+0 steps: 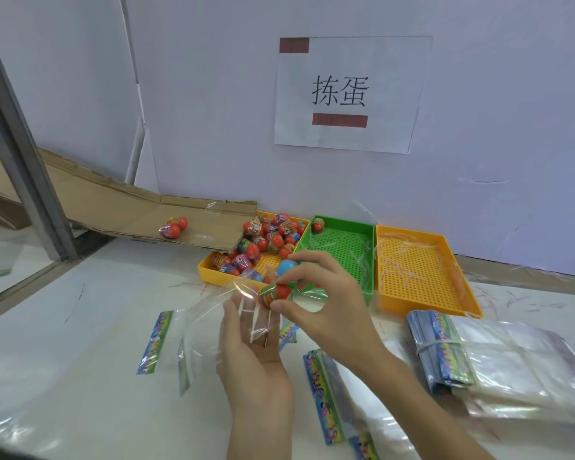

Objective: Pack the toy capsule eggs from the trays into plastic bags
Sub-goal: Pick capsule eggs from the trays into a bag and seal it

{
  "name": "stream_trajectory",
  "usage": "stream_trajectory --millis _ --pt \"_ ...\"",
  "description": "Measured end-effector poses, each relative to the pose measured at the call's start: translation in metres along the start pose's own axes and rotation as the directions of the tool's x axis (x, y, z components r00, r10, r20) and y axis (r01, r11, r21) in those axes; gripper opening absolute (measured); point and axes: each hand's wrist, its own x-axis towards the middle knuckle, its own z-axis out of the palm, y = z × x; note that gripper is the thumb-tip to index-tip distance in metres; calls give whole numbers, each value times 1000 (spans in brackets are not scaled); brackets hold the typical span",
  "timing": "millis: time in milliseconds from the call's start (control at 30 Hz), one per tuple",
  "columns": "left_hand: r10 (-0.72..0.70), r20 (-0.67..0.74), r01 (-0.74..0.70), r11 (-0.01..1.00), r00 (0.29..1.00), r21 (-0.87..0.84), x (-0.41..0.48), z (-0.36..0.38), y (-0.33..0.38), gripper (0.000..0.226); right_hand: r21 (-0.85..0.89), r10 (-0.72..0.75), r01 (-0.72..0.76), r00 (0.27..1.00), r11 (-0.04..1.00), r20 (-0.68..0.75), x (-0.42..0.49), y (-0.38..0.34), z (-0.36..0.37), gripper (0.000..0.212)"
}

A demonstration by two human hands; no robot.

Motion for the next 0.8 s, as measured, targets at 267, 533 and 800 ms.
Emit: stream_trajectory --millis 267,533,800 --pt "-57 120 53 998 991 36 -1 0 -1 25 -16 17 -15 996 1000 87 -2 -3 -3 11" --pt "-86 148 86 996 985 7 2 0 2 33 -8 51 -50 988 999 146 -1 -3 -9 14" --pt "-75 221 66 997 972 51 -2 2 1 33 -141 -26 10 993 990 -112 1 3 -15 10"
